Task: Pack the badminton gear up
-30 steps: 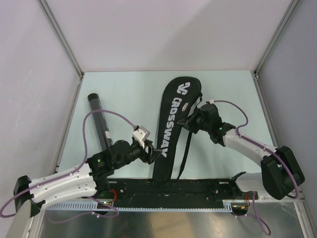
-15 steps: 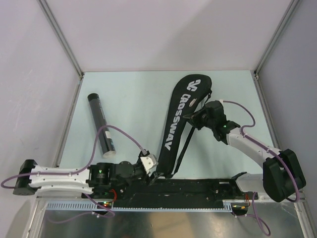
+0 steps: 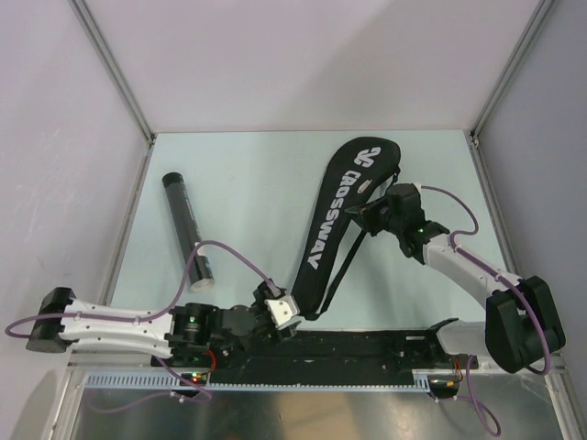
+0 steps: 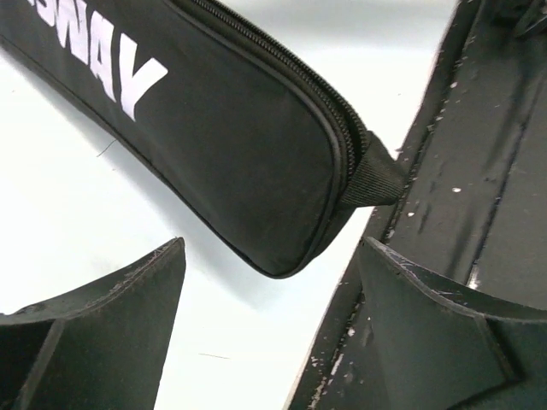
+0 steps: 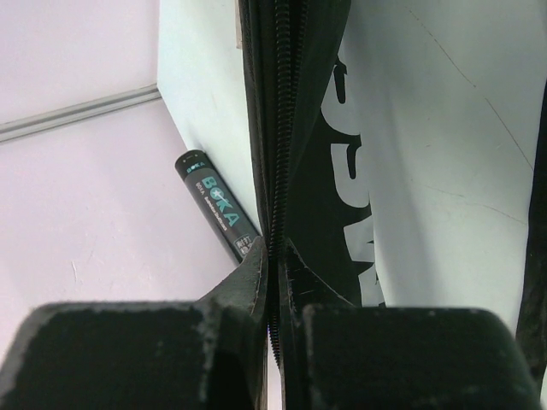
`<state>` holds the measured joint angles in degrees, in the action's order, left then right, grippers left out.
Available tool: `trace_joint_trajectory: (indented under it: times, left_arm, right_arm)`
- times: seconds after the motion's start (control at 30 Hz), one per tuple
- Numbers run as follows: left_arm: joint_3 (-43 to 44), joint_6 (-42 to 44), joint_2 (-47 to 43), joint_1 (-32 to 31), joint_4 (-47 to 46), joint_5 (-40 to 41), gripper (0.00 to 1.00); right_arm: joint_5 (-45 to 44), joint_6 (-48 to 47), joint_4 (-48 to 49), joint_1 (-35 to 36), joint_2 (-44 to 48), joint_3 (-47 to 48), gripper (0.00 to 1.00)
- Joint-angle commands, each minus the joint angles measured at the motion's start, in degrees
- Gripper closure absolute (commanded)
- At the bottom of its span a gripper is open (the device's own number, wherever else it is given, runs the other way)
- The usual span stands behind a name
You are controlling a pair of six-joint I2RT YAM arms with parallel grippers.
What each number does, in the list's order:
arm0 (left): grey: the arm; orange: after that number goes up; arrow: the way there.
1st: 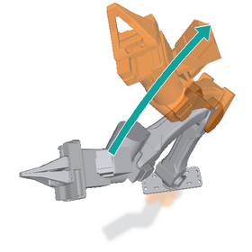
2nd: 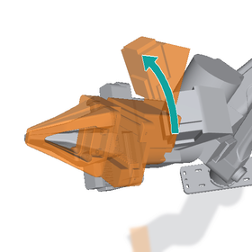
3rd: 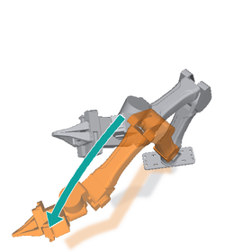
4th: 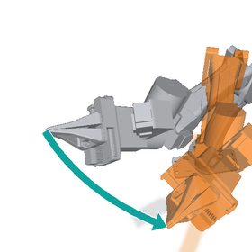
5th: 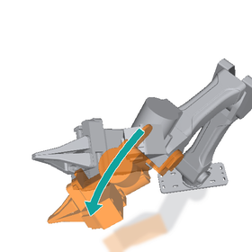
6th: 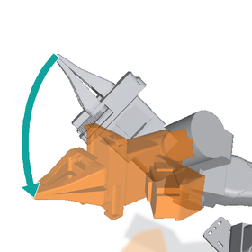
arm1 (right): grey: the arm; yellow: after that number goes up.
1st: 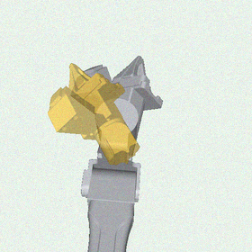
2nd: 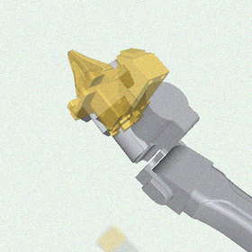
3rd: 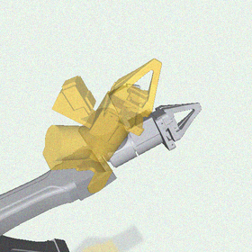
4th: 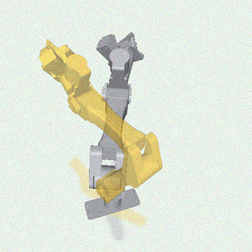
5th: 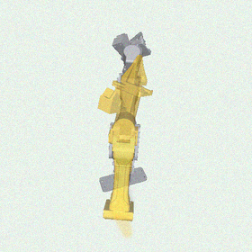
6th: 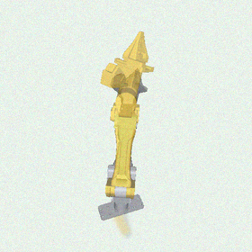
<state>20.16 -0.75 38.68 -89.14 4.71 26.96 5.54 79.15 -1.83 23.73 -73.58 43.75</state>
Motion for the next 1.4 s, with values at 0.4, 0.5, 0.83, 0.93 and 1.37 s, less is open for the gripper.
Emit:
trace_joint_trajectory:
  times: [0.4,0.5,0.83,0.93,1.37]
  left_arm:
    - [-2.3,14.8,9.8,-0.4,-17.8,10.3,0.32]
    - [-2.5,14.6,10.6,-0.3,-18.0,11.4,0.52]
    - [0.5,7.2,-3.1,4.8,-6.9,8.6,1.0]
    - [2.2,5.1,-7.1,6.8,-1.2,5.6,1.0]
    - [11.2,-2.7,-15.8,9.7,14.8,-3.8,1.0]
  right_arm:
    - [2.6,3.2,6.3,0.3,1.2,3.5,1.0]
    - [3.5,1.2,6.0,0.2,1.2,3.4,1.0]
    - [9.5,-31.4,1.6,-1.6,5.5,1.4,0.58]
    - [8.4,-39.8,-1.4,-4.8,8.1,1.4,0.51]
    - [11.0,-69.5,7.4,-15.8,6.0,1.5,0.51]
